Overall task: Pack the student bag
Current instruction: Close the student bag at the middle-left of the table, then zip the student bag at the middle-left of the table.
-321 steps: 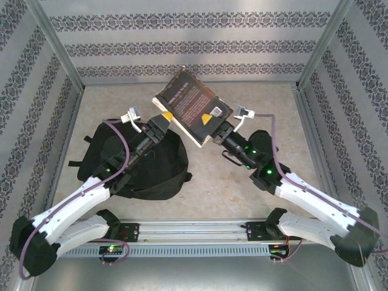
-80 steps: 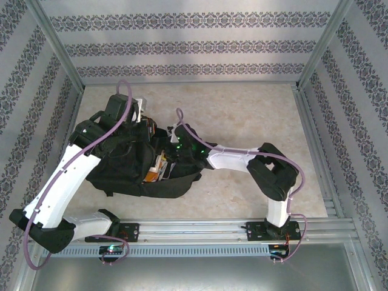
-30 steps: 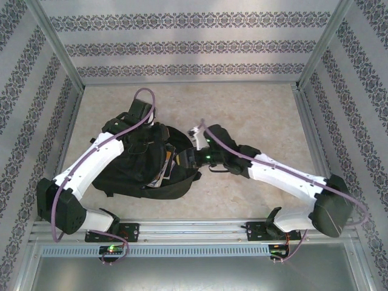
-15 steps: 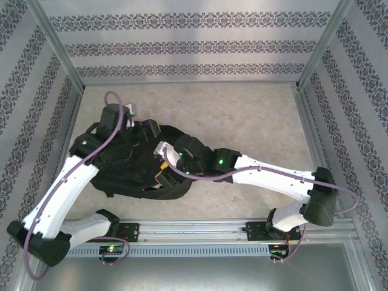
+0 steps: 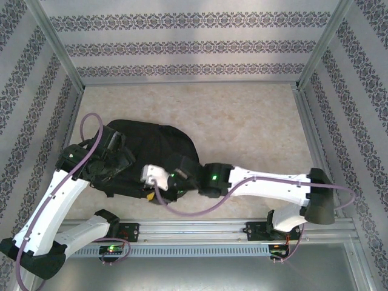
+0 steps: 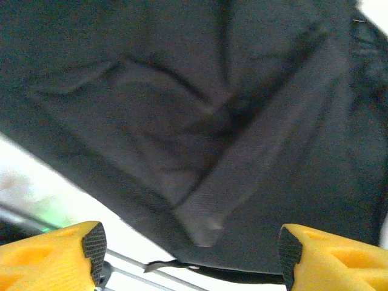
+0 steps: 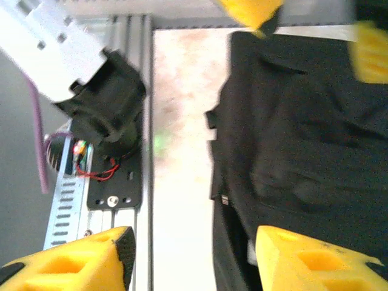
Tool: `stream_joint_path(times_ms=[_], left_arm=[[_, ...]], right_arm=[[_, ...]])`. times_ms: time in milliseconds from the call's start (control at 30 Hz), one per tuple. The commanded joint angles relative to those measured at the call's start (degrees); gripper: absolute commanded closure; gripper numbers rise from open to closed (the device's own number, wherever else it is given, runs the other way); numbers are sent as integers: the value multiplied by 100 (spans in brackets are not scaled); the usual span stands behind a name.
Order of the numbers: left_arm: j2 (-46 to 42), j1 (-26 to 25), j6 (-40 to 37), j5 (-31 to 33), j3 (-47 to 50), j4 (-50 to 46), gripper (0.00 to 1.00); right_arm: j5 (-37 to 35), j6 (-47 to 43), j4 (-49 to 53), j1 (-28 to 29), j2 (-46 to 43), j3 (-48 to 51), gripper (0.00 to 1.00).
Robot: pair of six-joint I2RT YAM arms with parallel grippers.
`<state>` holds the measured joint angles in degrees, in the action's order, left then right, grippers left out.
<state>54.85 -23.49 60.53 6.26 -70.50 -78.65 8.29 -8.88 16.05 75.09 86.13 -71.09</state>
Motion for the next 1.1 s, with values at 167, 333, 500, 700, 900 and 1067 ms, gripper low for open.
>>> stream_joint_path(times_ms=[167, 333, 500, 700, 900, 1067], left_arm=[[-626, 96, 775, 940, -273, -986, 24], [-792, 107, 736, 1046, -278, -1240, 24], [-1056, 107, 819, 874, -17, -1086, 24], [-1102, 115, 817, 860, 63, -1049, 24], [-1185, 111, 755, 840, 139, -996, 24], [-1231, 116, 741, 835, 221, -950, 24]], right_arm=[[-836, -1132, -1232, 381, 1091, -348, 38], [-1420, -1177, -1600, 445, 1565, -511, 38], [-1397, -1211, -1637, 430, 1772, -596, 38], [-1339, -1255, -1568, 463, 1972, -601, 41], [-1434, -1133, -1544, 445, 2154, -686, 45], [-1525, -1076, -1492, 441, 2300, -792, 52]])
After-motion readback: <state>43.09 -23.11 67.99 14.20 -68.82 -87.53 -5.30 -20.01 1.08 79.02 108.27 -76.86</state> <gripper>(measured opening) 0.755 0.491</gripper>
